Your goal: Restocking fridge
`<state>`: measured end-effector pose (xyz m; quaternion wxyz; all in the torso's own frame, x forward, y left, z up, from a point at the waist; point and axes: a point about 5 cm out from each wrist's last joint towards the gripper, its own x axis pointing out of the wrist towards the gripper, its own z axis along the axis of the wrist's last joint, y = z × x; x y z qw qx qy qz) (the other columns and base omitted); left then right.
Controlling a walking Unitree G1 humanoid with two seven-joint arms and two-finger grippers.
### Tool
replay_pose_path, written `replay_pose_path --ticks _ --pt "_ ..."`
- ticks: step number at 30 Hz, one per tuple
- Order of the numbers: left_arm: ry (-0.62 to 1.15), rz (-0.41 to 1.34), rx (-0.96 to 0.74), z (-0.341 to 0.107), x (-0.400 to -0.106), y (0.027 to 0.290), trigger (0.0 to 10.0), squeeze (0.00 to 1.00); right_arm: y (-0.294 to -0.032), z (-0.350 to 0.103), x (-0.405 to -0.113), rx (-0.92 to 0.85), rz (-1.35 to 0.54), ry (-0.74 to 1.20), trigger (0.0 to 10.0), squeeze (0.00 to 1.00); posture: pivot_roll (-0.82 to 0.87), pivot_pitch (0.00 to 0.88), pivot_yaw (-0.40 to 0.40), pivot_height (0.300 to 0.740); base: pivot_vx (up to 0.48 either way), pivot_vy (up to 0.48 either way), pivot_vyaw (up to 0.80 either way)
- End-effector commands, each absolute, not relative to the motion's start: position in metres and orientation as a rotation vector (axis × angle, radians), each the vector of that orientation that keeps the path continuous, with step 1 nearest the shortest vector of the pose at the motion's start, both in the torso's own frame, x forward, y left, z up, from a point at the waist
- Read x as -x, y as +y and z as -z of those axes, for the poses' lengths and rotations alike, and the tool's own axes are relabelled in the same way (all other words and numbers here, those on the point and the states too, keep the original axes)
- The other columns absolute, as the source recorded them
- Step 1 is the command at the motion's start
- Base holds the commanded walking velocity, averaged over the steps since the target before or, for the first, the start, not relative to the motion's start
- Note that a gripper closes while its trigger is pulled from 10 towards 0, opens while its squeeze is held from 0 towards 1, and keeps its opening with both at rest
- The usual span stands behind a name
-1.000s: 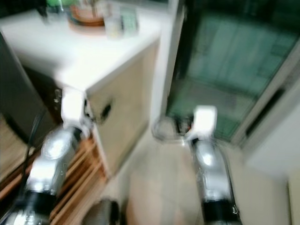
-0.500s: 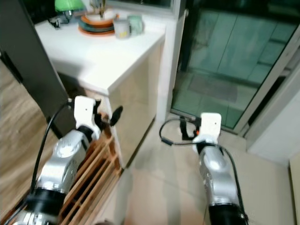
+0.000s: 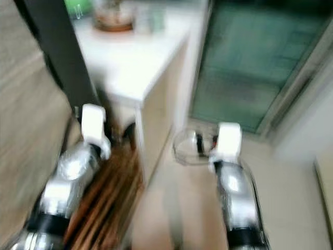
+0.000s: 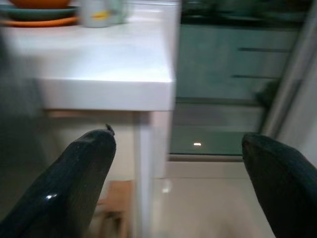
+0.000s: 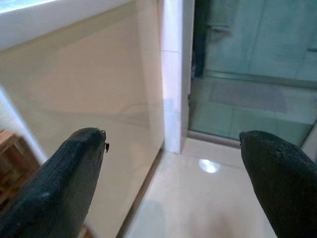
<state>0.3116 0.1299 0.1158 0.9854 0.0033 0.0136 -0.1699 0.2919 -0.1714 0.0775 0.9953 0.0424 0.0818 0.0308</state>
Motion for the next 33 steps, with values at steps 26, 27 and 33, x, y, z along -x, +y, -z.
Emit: replay_pose_path --ticks 26,27,33 --pt "0.034 0.314 0.029 -0.1158 -0.3132 0.1344 10.0 0.0 -0.176 -0.0802 -0.2951 -0.061 -0.038 0.142 10.0 0.19 0.02 0.0 0.013 0.74 -0.178 0.0 -0.25" --pt "0.034 0.315 0.029 -0.1158 -0.3133 0.1343 10.0 0.0 -0.1759 -0.08 -0.2953 -0.062 -0.038 0.142 10.0 0.19 0.03 0.0 0.014 0.74 -0.446 0.0 0.0" --pt "0.033 0.321 0.021 -0.116 -0.3136 0.1338 10.0 0.0 -0.1755 -0.0792 -0.2958 -0.065 -0.037 0.145 10.0 0.19 0.03 0.0 0.016 0.74 -0.458 0.0 0.0"
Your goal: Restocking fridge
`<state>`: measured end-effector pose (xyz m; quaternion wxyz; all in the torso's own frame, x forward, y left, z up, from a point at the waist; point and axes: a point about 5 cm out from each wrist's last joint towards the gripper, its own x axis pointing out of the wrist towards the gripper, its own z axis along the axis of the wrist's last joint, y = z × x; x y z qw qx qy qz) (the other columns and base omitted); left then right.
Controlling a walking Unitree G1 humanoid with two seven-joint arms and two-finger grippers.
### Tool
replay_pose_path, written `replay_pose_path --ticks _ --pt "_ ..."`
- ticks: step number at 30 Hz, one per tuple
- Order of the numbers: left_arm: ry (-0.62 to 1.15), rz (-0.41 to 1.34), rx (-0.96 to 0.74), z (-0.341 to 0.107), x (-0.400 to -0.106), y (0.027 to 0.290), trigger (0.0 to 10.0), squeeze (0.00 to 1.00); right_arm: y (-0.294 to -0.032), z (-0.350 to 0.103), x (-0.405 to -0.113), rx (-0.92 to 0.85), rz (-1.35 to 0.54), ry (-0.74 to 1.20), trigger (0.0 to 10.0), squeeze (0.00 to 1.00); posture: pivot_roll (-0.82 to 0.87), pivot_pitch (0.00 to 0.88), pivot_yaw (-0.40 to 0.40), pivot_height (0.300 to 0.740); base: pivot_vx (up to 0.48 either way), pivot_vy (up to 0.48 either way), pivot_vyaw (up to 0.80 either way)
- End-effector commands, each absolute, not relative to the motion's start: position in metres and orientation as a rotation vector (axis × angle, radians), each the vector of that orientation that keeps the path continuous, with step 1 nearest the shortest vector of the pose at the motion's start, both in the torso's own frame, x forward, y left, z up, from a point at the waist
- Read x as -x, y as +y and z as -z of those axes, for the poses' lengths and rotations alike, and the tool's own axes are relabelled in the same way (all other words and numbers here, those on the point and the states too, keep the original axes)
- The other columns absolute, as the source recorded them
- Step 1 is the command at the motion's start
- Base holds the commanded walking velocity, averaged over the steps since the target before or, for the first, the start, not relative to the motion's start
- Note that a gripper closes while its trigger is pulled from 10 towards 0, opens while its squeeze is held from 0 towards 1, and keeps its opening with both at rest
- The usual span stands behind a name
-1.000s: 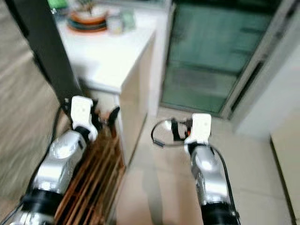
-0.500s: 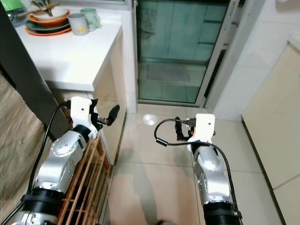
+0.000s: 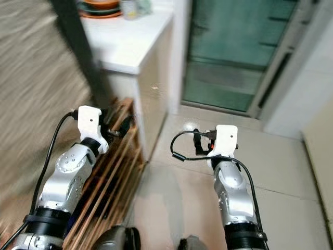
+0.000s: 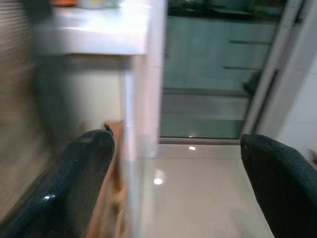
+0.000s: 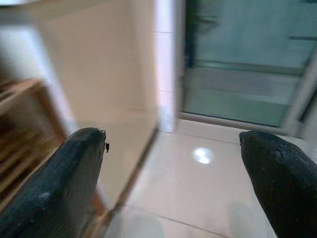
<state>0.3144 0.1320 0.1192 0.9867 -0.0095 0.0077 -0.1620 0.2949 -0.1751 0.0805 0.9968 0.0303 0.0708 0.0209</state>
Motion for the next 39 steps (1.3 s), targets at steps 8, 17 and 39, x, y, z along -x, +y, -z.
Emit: replay_pose_path --ticks 8,17,39 --pt "0.034 0.326 0.022 -0.116 -0.314 0.134 10.0 0.0 -0.175 -0.078 -0.296 -0.07 -0.037 0.146 10.0 0.19 0.03 0.0 0.016 0.74 -0.467 0.0 0.0" --pt "0.02 0.337 0.001 -0.116 -0.313 0.133 10.0 0.0 -0.175 -0.078 -0.298 -0.051 -0.042 0.139 10.0 0.21 0.04 0.0 0.015 0.74 -0.402 0.0 0.09" --pt "-0.028 0.236 0.085 -0.127 -0.319 0.144 10.0 1.0 -0.184 -0.099 -0.3 -0.099 0.044 -0.019 10.0 1.0 0.03 0.0 0.01 0.74 0.0 0.0 0.23"
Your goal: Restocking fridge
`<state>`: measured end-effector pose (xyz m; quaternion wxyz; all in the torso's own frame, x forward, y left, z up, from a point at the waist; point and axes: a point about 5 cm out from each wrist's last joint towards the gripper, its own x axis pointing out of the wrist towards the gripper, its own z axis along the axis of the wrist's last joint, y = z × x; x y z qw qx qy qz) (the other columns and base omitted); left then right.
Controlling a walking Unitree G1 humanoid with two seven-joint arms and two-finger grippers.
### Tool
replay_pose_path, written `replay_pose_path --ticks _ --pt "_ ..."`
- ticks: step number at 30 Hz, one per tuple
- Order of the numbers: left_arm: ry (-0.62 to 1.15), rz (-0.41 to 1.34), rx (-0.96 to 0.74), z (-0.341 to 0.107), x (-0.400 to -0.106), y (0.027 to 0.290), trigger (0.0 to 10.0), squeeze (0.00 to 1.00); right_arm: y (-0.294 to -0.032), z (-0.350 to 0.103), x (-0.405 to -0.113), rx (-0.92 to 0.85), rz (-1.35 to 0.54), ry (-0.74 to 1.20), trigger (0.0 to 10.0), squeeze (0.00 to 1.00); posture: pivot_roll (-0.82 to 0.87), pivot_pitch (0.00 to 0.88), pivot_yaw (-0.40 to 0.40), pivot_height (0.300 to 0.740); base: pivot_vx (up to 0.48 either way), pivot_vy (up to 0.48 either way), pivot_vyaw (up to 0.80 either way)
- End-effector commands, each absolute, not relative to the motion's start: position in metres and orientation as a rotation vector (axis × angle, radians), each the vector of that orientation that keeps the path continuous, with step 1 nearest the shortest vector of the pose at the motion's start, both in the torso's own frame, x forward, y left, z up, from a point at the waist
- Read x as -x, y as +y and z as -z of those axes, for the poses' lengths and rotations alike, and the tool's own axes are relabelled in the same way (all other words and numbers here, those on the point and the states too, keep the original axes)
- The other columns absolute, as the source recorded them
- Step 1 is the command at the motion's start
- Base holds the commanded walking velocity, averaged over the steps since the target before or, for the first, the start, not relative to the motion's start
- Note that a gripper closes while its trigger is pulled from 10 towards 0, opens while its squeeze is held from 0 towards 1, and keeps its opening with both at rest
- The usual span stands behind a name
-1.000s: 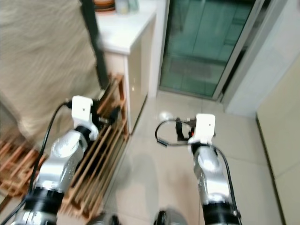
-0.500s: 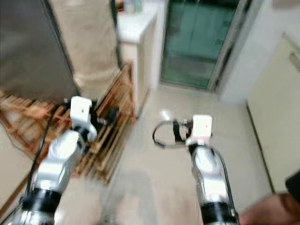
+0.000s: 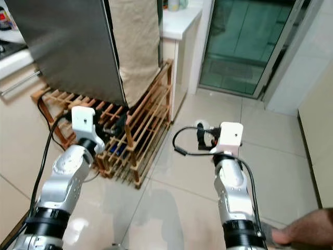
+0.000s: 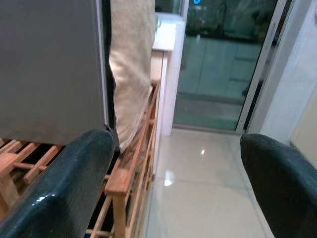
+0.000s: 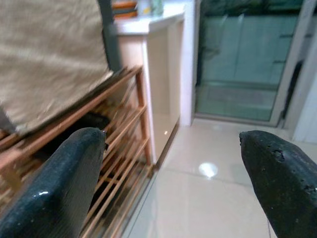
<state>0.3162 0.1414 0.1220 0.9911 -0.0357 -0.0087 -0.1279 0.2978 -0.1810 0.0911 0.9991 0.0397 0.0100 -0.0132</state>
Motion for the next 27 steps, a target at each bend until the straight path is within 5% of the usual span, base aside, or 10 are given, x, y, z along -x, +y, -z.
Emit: replay_pose_path --ticks 1,4,5,6,7,8,27 --pt "-0.028 0.238 0.09 -0.127 -0.32 0.143 10.0 1.0 -0.185 -0.099 -0.3 -0.11 0.047 -0.018 10.0 1.0 0.03 0.0 0.009 0.74 0.0 0.0 0.0" --pt "-0.028 0.247 0.089 -0.127 -0.32 0.14 10.0 1.0 -0.184 -0.097 -0.3 -0.124 0.043 0.002 10.0 1.0 0.03 0.0 0.009 0.74 0.0 0.0 0.0" --pt "-0.031 0.252 0.085 -0.127 -0.32 0.139 10.0 0.89 -0.182 -0.096 -0.3 -0.121 0.025 0.008 10.0 1.0 0.03 0.0 0.009 0.74 0.0 0.0 0.0" --pt "-0.038 0.263 0.084 -0.128 -0.32 0.137 10.0 0.0 -0.181 -0.096 -0.3 -0.111 0.025 0.008 10.0 0.18 0.03 0.0 0.011 0.74 0.0 0.0 0.0" --pt "-0.043 0.271 0.084 -0.129 -0.32 0.136 10.0 0.0 -0.181 -0.096 -0.3 -0.103 0.026 0.006 10.0 0.18 0.03 0.0 0.011 0.74 0.0 0.0 0.0" --pt "-0.055 0.293 0.096 -0.13 -0.319 0.134 10.0 0.0 -0.181 -0.096 -0.301 -0.105 0.027 0.005 10.0 0.0 0.02 0.0 0.013 0.74 0.307 0.0 0.0" --pt "-0.081 0.364 0.166 -0.136 -0.322 0.124 10.0 0.0 -0.179 -0.093 -0.302 -0.084 0.034 0.022 10.0 0.0 0.01 0.0 0.022 0.74 0.364 0.277 0.0"
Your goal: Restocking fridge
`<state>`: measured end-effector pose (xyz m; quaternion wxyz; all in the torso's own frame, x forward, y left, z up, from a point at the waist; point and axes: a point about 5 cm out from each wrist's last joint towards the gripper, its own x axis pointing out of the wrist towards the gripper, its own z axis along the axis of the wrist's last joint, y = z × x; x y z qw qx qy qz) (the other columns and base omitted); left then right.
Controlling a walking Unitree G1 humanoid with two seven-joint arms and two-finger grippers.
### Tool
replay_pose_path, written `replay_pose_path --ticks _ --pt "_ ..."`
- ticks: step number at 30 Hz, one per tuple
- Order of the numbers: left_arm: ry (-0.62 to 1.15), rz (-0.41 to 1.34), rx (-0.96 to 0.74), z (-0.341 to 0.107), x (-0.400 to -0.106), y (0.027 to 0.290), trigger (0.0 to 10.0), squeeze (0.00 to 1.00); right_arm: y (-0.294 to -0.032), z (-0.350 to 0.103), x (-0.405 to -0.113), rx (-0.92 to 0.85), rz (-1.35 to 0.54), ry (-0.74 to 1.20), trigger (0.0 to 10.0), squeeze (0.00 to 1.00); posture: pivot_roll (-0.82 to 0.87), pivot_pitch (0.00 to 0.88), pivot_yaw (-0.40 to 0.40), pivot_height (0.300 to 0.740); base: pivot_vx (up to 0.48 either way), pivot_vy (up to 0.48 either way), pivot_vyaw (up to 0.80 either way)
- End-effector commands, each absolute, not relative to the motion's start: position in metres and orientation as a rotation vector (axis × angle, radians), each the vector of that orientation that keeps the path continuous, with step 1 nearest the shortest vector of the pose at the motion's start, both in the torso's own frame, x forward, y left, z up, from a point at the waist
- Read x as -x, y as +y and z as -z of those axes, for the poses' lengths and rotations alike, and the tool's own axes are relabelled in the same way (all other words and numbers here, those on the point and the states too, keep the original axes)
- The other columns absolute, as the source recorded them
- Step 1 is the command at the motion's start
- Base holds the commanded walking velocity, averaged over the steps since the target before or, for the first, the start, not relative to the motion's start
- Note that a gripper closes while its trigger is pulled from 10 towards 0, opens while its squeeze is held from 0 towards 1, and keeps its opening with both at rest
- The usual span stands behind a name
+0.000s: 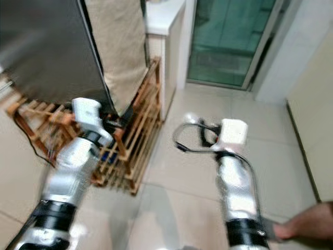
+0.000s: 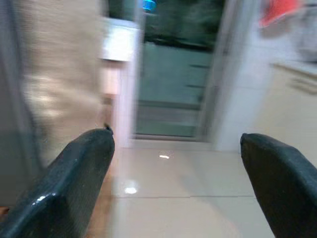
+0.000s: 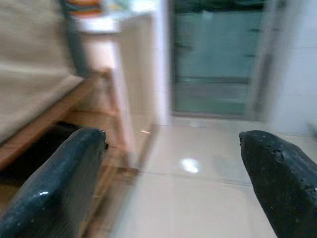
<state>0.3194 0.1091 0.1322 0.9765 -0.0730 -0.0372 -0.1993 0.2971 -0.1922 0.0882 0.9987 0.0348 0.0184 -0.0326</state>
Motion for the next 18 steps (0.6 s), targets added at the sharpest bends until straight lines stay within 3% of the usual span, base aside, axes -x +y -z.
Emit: replay_pose_path --ticks 1,8,18 --pt "-0.08 0.36 0.19 -0.1362 -0.3223 0.1243 10.0 0.0 -0.179 -0.0929 -0.3017 -0.083 0.034 0.023 10.0 0.0 0.01 0.0 0.022 0.74 0.0 0.472 0.0" --pt "-0.091 0.36 0.19 -0.1398 -0.3249 0.1256 10.0 0.0 -0.1777 -0.0902 -0.3013 -0.082 0.032 0.033 10.0 0.0 0.01 0.0 0.03 0.74 0.0 0.48 0.0" --pt "-0.093 0.369 0.105 -0.141 -0.3259 0.122 10.0 0.0 -0.1777 -0.09 -0.302 -0.083 0.042 0.023 10.0 0.0 0.01 0.0 0.038 0.74 0.0 0.0 0.0"
